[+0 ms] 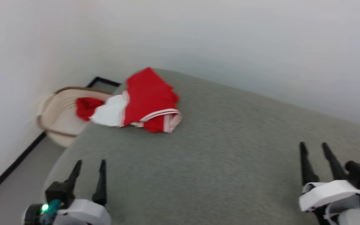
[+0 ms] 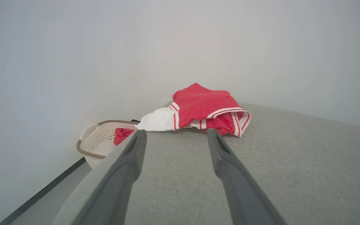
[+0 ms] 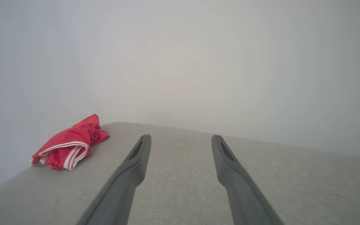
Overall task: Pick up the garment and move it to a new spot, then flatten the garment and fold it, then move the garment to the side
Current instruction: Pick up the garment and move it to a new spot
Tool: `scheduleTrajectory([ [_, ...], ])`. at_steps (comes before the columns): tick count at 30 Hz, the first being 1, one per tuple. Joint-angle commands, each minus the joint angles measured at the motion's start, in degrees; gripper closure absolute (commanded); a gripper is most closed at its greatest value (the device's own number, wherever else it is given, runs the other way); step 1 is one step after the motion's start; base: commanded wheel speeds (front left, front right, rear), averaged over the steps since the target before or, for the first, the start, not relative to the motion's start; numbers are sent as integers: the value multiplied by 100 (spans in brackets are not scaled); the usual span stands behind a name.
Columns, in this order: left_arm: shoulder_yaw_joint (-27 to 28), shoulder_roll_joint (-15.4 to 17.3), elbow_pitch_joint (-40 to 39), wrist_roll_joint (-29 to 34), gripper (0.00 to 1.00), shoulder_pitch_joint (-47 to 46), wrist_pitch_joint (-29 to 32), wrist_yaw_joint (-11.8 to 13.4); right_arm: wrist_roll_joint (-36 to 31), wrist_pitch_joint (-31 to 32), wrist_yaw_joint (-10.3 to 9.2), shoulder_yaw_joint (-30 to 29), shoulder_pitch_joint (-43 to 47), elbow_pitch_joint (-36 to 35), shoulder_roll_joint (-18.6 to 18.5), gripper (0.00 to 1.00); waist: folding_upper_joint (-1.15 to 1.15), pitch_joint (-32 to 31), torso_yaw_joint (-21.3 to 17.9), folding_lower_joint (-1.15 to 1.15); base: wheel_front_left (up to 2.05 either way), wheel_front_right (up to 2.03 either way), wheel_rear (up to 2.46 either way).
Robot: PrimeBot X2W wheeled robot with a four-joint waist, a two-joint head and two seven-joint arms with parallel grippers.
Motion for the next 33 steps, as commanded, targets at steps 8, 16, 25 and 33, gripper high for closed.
scheduleTrajectory([
  [8,557,-101,-627,-177,0,482,-2,236,211,-28,2,912,-633,271,52,0,0,223,1121,0,0,0,0],
  [16,842,-263,-1170,-327,0,900,-3,323,512,-28,2,1525,-1151,550,-20,0,0,415,1210,0,-5,-5,-5],
  [25,671,-317,-1198,-314,0,900,-2,261,675,-28,2,1498,-1075,496,-127,0,0,458,1172,0,-4,-4,-4],
  [33,19,-40,-484,-114,0,-37,14,21,537,-29,2,964,-395,35,-132,0,0,409,953,0,0,0,0],
])
